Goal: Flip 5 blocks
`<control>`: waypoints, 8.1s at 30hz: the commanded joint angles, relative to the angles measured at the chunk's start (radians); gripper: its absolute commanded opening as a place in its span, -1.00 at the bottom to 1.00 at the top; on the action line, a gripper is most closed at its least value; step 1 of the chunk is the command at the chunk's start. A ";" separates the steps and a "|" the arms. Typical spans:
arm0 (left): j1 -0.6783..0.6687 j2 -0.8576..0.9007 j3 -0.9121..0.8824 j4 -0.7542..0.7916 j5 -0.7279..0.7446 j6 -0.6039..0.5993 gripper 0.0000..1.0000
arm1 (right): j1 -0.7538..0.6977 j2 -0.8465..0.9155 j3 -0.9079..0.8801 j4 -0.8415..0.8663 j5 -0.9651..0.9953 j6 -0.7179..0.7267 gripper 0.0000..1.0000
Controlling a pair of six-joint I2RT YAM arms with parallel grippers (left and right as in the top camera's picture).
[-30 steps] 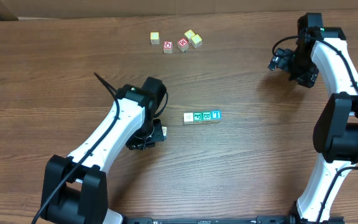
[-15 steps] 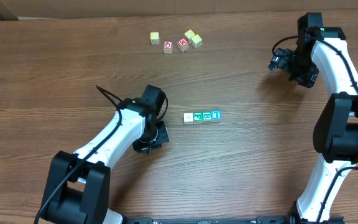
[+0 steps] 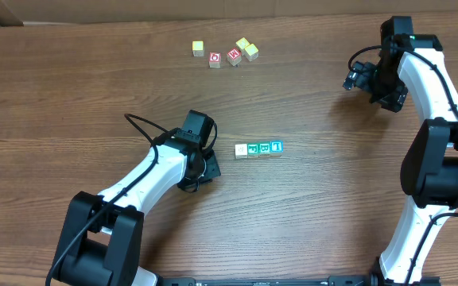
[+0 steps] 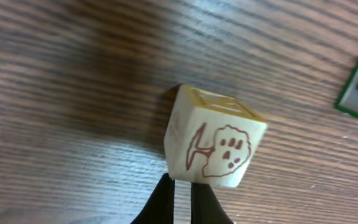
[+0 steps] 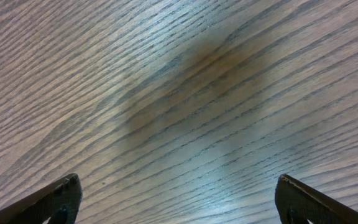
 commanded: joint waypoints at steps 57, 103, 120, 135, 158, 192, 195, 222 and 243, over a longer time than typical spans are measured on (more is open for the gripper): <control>0.002 0.158 0.161 0.009 0.000 0.002 -0.92 | 0.000 -0.008 0.013 0.001 0.002 -0.007 1.00; -0.031 0.159 0.148 0.076 0.018 -0.013 -0.92 | 0.000 -0.008 0.013 0.001 0.002 -0.007 1.00; -0.031 0.159 0.148 0.113 -0.008 -0.013 -0.92 | 0.000 -0.008 0.013 0.001 0.002 -0.007 1.00; -0.030 0.157 0.150 0.119 -0.018 -0.023 -0.92 | 0.000 -0.008 0.013 0.001 0.002 -0.007 1.00; -0.117 0.136 0.150 -0.002 -0.004 -0.010 -0.92 | 0.000 -0.008 0.013 0.001 0.002 -0.007 1.00; -0.041 0.112 0.203 -0.014 0.006 0.034 -0.92 | 0.000 -0.008 0.013 0.001 0.002 -0.007 1.00; -0.025 0.113 0.203 -0.013 -0.001 0.053 -0.92 | 0.000 -0.008 0.013 0.001 0.002 -0.007 1.00; -0.042 0.115 0.187 0.040 -0.064 0.096 -0.92 | 0.000 -0.008 0.013 0.001 0.002 -0.007 1.00; -0.045 0.130 0.184 0.048 -0.002 0.092 -0.92 | 0.000 -0.008 0.013 0.001 0.002 -0.007 1.00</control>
